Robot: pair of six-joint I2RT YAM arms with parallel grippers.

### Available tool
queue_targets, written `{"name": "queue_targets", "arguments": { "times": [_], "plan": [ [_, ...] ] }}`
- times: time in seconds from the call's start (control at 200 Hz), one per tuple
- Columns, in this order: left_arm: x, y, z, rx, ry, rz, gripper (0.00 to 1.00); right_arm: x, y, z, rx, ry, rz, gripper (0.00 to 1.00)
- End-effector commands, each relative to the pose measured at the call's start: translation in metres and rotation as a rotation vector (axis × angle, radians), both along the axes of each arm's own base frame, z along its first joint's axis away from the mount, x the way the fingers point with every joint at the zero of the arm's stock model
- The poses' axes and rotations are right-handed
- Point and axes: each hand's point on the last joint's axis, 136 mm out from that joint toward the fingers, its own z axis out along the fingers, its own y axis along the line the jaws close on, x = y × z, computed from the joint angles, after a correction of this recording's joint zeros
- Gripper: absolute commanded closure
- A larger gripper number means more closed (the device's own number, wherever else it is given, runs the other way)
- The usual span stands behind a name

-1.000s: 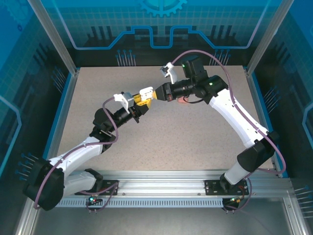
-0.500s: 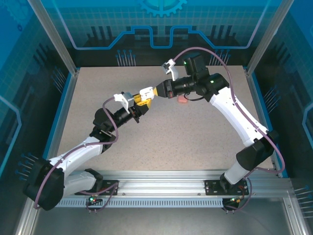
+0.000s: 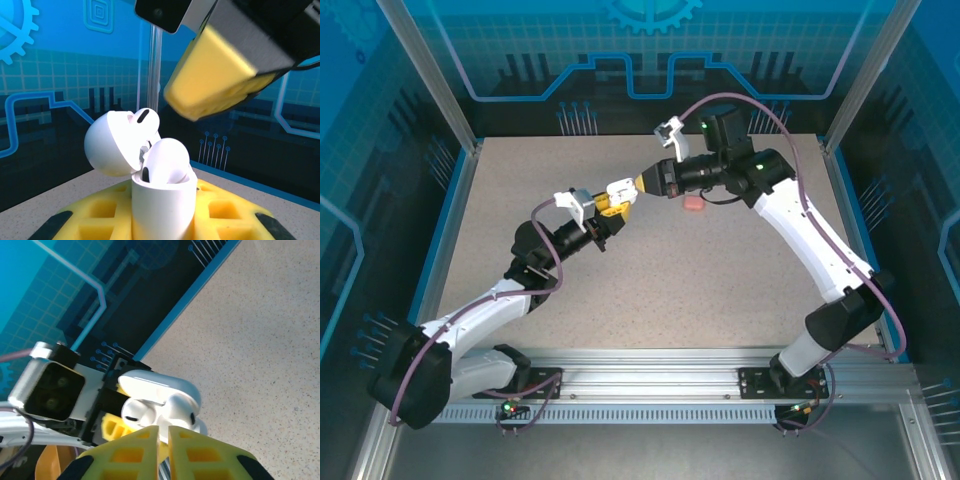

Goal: Insert the wireless bluetooth earbuds into the charging case

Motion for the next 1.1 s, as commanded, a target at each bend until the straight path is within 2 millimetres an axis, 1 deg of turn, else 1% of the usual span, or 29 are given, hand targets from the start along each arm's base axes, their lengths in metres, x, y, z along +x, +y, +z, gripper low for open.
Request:
{"name": "queue_targets", "arguments": {
  "times": [0.0, 0.24, 0.485, 0.785, 0.975, 1.095],
  "plan": [
    [-0.005, -0.003, 0.019, -0.012, -0.066, -0.017, 1.0, 0.0, -0.009, 0.014, 0.008, -0.047, -0.031, 0.67],
    [-0.006, -0.003, 0.019, -0.007, -0.066, -0.021, 1.0, 0.012, -0.001, 0.01, -0.021, -0.062, -0.049, 0.59],
    [-0.005, -0.004, 0.022, -0.006, -0.068, -0.024, 1.0, 0.016, 0.007, -0.003, -0.084, -0.07, -0.05, 0.59],
    [-0.006, -0.004, 0.023, -0.007, -0.07, -0.023, 1.0, 0.012, 0.019, -0.009, -0.114, -0.083, -0.019, 0.58],
    [-0.006, -0.004, 0.023, -0.006, -0.072, -0.023, 1.0, 0.013, 0.019, -0.016, -0.154, -0.093, -0.033, 0.59],
    [-0.006, -0.004, 0.023, -0.005, -0.072, -0.023, 1.0, 0.014, 0.018, -0.017, -0.167, -0.099, -0.043, 0.63]
  ]
}}
